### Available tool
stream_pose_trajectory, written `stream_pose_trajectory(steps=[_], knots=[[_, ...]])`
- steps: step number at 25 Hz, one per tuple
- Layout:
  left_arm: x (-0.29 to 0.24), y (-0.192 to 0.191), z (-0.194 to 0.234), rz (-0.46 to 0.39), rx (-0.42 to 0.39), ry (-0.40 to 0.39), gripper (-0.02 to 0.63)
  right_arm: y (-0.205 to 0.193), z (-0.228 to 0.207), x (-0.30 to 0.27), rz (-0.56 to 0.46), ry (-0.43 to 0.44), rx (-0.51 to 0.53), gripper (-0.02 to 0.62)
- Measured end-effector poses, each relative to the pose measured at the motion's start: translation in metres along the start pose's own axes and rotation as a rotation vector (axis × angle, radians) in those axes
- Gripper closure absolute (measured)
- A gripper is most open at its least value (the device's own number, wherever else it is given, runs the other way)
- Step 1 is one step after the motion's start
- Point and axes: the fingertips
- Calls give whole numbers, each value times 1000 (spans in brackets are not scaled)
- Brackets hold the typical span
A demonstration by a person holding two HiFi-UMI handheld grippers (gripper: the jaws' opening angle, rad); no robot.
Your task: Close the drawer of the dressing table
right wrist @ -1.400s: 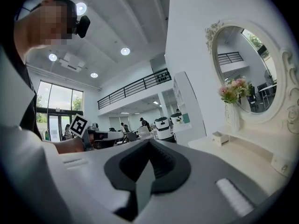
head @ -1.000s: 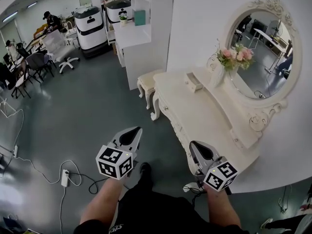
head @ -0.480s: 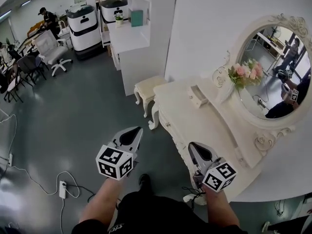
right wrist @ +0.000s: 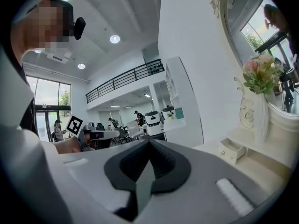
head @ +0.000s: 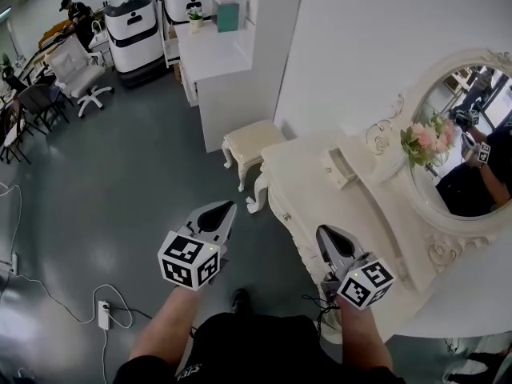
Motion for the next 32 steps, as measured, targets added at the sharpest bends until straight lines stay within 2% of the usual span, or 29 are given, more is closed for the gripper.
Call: stream_pose_trajectory(steps=[5,16,25,32], knots=[[-7,6,29,13,-1,2,600,6,-6,-28,12,-13,14,584],[-62,-1,47,51,18,-40,600,2,-35,-76,33,-19,-20,584],[-140,-1,58,112,10,-83,600,-2,-102,-111,52,-75,-68,584],[-221,-6,48,219,2,-155,600,-2,-172,-142,52,-116,-132,584]])
Point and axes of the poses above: the fingertips, and each gripper's own axes: x backward along the fingers, z to its left, y out of its top, and after that the axes turned 6 degrees about -y, right-handed
